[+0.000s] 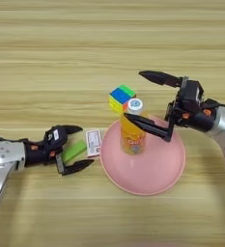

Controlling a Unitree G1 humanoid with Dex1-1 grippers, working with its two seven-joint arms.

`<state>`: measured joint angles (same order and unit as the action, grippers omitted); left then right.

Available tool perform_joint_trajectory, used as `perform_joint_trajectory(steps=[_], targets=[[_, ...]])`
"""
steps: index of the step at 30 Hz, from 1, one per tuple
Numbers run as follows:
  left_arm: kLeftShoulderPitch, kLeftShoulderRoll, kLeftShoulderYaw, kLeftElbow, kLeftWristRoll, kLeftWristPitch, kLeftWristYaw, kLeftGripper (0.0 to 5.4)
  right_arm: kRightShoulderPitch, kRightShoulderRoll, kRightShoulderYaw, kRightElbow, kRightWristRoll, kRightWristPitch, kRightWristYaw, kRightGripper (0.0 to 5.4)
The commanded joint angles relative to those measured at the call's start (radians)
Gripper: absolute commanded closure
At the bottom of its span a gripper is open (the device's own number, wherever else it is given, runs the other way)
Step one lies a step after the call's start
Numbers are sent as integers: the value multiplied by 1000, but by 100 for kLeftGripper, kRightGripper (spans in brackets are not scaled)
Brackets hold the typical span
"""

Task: Move the objects on the table

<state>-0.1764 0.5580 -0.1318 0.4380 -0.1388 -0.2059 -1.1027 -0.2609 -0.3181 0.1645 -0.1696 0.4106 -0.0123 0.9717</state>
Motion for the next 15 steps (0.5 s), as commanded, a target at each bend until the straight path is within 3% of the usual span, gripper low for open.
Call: perform_joint_trajectory(steps=[1,15], targets=[[-19,-4,-19,31,29,-9,3,3,-8,-7,-1,-12,3,-5,5,0],[-57,-17,-57,80,55,-37,-6,3,-3,-5,3,-13,0,-6,3,0]])
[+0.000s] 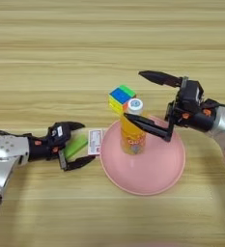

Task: Move the objects on the table

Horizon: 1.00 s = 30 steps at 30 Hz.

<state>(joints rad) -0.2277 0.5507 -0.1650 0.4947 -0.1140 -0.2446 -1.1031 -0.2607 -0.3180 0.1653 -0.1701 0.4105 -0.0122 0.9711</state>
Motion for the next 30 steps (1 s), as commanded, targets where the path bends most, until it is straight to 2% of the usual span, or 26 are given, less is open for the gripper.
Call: perform_joint_trajectory(steps=[1,11,22,30], targets=[[-8,-9,-26,25,31,1,-6,3,-3,-5,3,-13,0,-6,3,0],[22,22,-3,-1,17,-1,7,3,-2,-5,2,-13,1,-6,3,0],[42,32,10,-24,13,9,18,3,-4,-3,7,-9,0,-5,4,0],[61,47,41,-30,0,11,33,3,-11,6,12,2,-2,-10,4,0]])
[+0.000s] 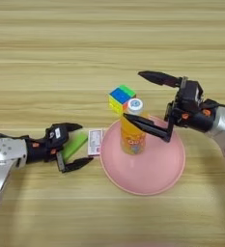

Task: Move the objects on the table

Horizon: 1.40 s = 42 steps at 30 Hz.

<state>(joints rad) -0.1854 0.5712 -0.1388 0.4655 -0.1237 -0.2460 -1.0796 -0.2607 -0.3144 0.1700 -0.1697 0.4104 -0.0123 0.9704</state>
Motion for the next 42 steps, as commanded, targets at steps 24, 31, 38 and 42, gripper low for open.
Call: perform_joint_trajectory(steps=[24,31,38,42], targets=[[116,2,78,36,-38,33,38,3,-16,9,7,15,-8,-24,4,0],[136,5,69,13,-47,60,33,3,-10,8,10,7,-7,-25,-2,0],[146,6,60,4,-56,80,11,57,-5,9,12,-1,-7,-22,-8,0],[151,4,59,-1,-73,98,-1,103,-1,7,13,-5,-5,-21,-10,0]])
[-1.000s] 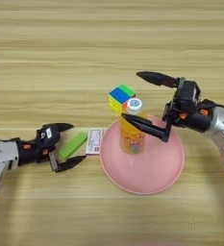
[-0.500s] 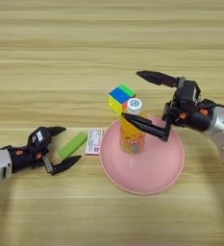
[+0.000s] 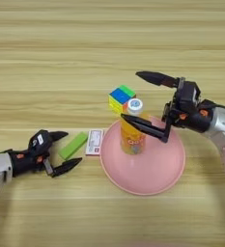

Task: Move the objects on the table

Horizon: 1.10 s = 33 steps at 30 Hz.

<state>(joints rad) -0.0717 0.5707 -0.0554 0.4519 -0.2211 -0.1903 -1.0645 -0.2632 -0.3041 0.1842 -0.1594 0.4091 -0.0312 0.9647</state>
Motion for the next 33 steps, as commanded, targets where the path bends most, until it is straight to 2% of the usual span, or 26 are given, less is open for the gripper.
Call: perform_joint_trajectory(steps=[1,6,25,33], targets=[[39,5,-25,11,23,46,-18,116,2,-3,-1,-17,-3,-2,-5,0],[42,4,-26,7,22,52,-19,177,5,-4,-1,-20,-2,-1,-7,0],[31,4,-27,28,42,26,8,350,3,-4,-5,-14,-1,-6,-5,0],[28,4,-21,30,36,23,12,407,0,-3,-4,-9,-3,-7,-6,0]])
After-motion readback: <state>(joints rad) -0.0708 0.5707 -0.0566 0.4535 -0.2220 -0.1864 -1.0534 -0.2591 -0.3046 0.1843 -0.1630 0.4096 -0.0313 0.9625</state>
